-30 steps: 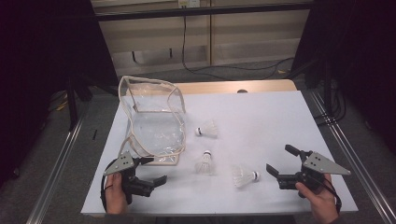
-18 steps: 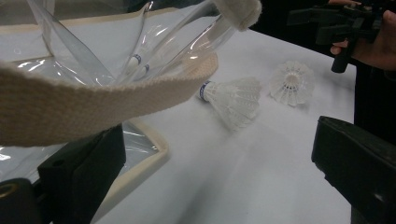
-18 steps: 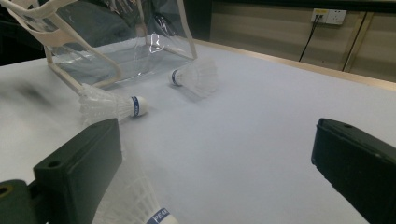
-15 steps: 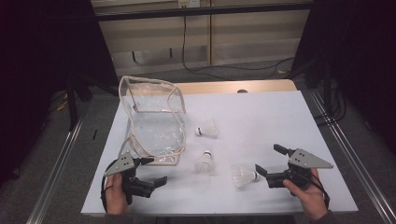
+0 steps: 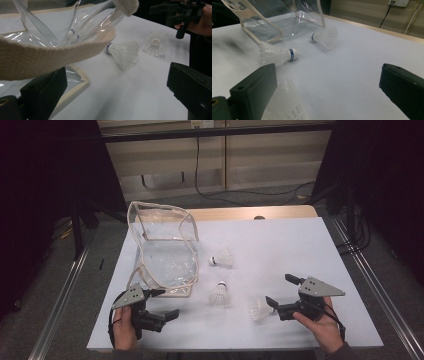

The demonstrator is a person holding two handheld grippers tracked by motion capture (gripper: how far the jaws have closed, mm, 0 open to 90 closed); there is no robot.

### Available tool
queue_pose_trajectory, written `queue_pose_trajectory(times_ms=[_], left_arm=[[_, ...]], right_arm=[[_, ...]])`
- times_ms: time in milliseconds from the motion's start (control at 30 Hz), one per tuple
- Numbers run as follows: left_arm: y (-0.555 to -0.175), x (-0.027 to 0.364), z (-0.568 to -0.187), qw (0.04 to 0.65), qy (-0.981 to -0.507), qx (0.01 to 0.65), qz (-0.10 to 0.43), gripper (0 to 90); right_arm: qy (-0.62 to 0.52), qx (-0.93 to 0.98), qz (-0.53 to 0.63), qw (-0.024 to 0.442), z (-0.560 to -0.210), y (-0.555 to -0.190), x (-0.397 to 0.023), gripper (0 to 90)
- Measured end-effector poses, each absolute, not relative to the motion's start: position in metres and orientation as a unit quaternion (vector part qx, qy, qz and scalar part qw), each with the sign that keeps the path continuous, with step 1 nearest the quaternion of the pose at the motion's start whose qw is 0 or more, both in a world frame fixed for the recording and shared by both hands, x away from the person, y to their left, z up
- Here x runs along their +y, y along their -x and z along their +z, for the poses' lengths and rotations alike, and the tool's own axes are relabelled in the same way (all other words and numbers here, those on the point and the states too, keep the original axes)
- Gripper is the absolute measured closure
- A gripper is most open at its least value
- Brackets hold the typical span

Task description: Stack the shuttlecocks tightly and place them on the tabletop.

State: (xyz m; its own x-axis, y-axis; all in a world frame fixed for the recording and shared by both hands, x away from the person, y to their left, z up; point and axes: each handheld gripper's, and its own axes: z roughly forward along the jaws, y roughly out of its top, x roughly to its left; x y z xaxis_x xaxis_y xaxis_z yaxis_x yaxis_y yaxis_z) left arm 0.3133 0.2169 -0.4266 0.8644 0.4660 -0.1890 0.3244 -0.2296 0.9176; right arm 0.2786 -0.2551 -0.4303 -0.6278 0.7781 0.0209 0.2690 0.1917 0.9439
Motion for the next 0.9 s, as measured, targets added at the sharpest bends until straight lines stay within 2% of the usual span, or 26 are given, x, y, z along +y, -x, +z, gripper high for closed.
queue_pose_trajectory(times_ms=[900], left_arm=[[-0.313, 0.217, -0.426, 0.569, -0.781, 0.25, 0.061, 3.0]], right_arm=[[-0.359, 0.772, 0.488, 0.192, -0.437, -0.289, -0.22, 3.2]])
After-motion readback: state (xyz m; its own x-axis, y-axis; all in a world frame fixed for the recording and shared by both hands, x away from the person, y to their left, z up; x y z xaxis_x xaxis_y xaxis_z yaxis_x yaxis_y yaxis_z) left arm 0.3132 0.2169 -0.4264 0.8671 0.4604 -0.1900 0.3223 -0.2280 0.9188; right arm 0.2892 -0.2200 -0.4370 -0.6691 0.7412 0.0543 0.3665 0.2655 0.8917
